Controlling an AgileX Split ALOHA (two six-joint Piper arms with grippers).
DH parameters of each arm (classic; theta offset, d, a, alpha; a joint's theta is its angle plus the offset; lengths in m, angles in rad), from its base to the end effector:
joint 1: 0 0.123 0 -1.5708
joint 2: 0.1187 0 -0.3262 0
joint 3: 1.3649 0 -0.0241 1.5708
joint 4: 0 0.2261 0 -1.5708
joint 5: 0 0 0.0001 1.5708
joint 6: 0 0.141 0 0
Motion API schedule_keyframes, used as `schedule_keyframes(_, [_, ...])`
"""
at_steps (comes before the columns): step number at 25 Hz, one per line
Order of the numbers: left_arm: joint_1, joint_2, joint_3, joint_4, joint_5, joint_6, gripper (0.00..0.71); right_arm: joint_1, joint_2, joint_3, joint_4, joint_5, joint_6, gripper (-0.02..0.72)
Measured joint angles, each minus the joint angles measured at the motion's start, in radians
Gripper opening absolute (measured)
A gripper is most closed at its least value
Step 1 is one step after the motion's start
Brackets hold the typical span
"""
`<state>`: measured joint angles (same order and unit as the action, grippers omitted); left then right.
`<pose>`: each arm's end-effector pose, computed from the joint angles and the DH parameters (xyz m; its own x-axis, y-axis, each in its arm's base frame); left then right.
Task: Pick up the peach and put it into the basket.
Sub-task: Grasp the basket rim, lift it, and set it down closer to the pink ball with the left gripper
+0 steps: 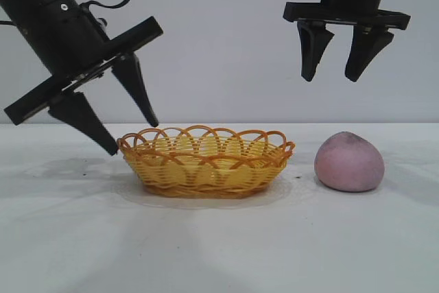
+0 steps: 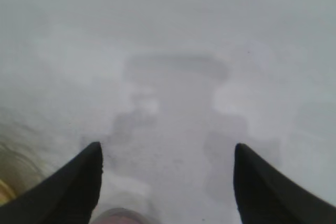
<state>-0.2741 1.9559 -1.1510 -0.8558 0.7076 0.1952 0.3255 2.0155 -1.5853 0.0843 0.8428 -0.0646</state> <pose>0.3517 -0.1708 0.1624 -0.9825 -0.1764 -0.0591 -0.1121 0.8152 -0.5681 0.4219 0.1517 0.2151 -0.8746 -0.3041 -0.3777 -0.3490 0.9355 0.0550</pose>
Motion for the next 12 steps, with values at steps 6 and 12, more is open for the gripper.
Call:
schedule_keyframes(6, [0.000, -0.015, 0.000, 0.023, 0.047, 0.046, 0.553, 0.000, 0.000, 0.000, 0.000, 0.000, 0.000, 0.488])
schedule_keyframes(12, [0.000, -0.094, 0.000, 0.235, 0.018, 0.049, 0.579, 0.000, 0.000, 0.000, 0.000, 0.000, 0.000, 0.488])
